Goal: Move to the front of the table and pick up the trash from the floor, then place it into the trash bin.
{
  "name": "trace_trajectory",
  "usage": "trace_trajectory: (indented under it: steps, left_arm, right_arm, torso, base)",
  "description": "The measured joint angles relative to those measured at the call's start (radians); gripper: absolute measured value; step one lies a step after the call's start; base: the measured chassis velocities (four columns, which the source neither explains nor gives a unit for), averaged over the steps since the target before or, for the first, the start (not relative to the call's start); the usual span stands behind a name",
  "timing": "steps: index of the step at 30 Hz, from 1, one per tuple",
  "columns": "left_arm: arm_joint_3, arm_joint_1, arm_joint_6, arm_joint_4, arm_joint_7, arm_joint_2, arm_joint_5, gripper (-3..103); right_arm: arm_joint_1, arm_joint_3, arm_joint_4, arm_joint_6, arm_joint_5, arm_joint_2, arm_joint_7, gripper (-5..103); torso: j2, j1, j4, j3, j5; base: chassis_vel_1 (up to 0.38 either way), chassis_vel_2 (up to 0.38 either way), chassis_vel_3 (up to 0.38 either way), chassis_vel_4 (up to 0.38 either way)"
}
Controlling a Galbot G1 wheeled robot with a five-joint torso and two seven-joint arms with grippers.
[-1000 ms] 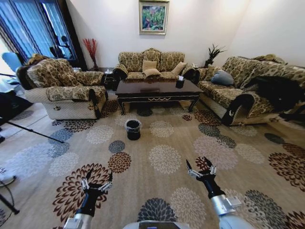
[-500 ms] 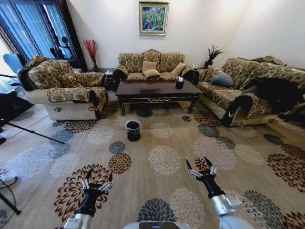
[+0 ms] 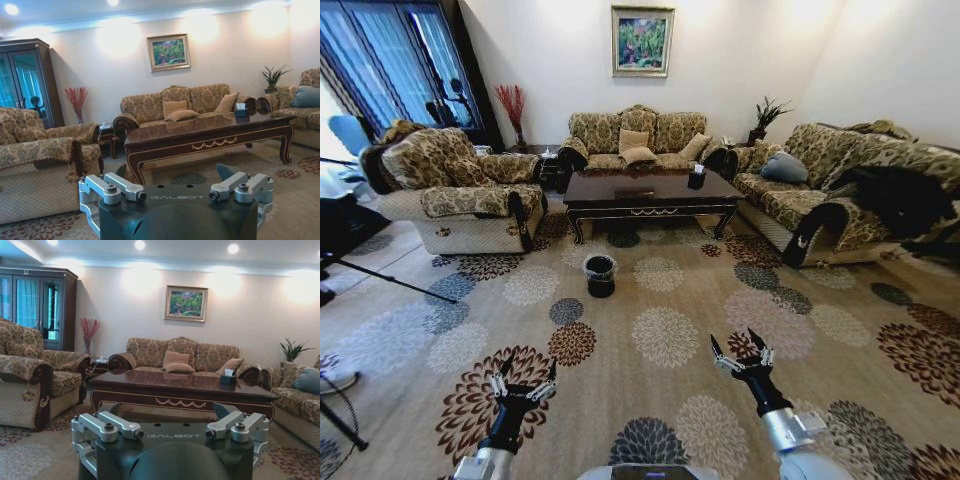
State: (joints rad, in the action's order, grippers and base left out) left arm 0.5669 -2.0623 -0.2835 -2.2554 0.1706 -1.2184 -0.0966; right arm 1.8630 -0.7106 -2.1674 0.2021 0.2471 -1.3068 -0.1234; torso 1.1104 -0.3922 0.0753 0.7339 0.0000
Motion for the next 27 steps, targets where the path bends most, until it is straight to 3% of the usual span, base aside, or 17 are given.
trace_trajectory:
  steps: [27]
  left_arm:
    - [0.0, 0.0, 0.0, 0.0, 0.0, 0.0, 0.0, 100]
  right_arm:
    - [0.0, 0.0, 0.0, 0.0, 0.0, 0.0, 0.0, 100]
  torso:
    - [-0.008, 0.003, 0.0, -0.004, 0.0]
  base:
    - [0.0, 0.0, 0.0, 0.0]
